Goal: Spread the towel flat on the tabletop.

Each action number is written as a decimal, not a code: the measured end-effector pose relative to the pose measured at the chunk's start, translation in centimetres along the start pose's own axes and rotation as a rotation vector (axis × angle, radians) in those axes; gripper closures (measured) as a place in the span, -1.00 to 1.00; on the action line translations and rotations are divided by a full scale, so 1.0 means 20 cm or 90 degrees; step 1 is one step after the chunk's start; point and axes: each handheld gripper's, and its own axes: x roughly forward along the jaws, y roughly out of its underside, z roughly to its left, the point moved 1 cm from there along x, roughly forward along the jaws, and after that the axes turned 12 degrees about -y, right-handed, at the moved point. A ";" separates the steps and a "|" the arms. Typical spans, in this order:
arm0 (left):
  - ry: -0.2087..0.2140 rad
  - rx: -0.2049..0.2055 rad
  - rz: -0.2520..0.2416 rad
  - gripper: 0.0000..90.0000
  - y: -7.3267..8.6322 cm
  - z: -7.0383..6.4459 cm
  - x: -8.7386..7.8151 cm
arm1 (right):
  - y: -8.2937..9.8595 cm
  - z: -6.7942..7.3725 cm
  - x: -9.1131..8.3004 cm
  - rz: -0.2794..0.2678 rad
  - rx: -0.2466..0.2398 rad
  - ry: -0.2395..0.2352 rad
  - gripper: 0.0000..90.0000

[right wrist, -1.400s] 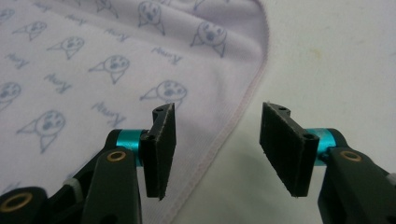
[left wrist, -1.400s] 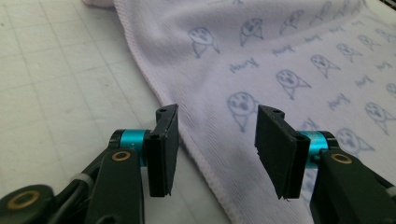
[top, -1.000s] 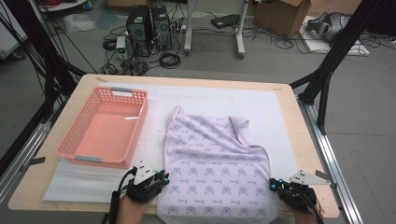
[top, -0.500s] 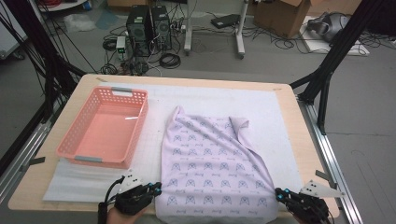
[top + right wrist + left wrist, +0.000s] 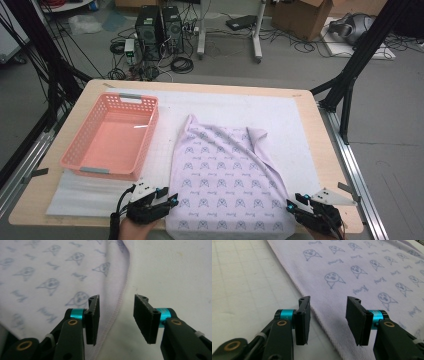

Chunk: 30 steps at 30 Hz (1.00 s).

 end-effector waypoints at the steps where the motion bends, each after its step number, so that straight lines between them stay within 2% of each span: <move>1: -0.010 0.012 -0.004 0.28 0.00 -0.01 0.01 | 0.00 -0.01 0.02 0.005 0.003 0.002 0.24; 2: -0.024 0.033 -0.012 0.44 0.01 -0.02 0.01 | 0.00 -0.01 0.04 0.011 0.000 0.009 0.27; 3: -0.041 0.050 -0.018 0.60 0.01 -0.03 0.01 | -0.01 -0.01 0.05 0.004 -0.002 0.012 0.41; 4: -0.034 0.043 -0.015 0.79 0.01 -0.02 0.01 | -0.01 -0.01 0.05 0.006 -0.001 0.010 0.59; 5: -0.033 0.034 -0.009 0.93 0.01 -0.02 0.00 | -0.01 -0.02 0.05 0.005 0.001 -0.009 0.95; 6: -0.035 0.038 -0.008 0.94 0.01 -0.02 -0.01 | -0.01 -0.02 0.04 0.008 0.010 -0.019 0.94; 7: -0.034 0.041 -0.001 0.95 0.01 -0.02 -0.02 | -0.01 -0.01 0.04 0.011 0.005 -0.017 0.95; 12: -0.018 0.027 0.021 0.95 0.06 0.00 -0.11 | 0.04 0.02 -0.05 0.023 -0.002 -0.040 0.97; 15: -0.005 0.040 0.029 0.95 0.09 -0.02 -0.16 | 0.07 0.05 -0.10 0.031 -0.003 -0.056 0.97; 17: 0.001 0.047 0.027 0.93 0.10 -0.02 -0.18 | 0.09 0.07 -0.11 0.044 -0.008 -0.067 0.93; 18: 0.004 0.043 0.023 0.82 0.10 -0.02 -0.18 | 0.10 0.08 -0.12 0.043 -0.006 -0.068 0.79; 19: 0.008 0.037 0.018 0.63 0.09 -0.02 -0.17 | 0.10 0.08 -0.11 0.039 -0.005 -0.059 0.58; 22: 0.013 0.025 0.000 0.33 0.07 -0.01 -0.14 | 0.06 0.07 -0.11 0.004 0.003 -0.043 0.37; 25: 0.013 0.020 -0.019 0.19 0.03 0.00 -0.10 | 0.03 0.06 -0.08 -0.017 -0.002 -0.029 0.33; 28: 0.013 0.010 -0.022 0.16 0.01 0.02 -0.06 | 0.00 0.04 -0.02 -0.012 -0.020 -0.017 0.34; 30: 0.012 0.006 -0.020 0.15 0.00 0.03 -0.04 | -0.03 0.03 0.02 -0.007 -0.020 -0.014 0.34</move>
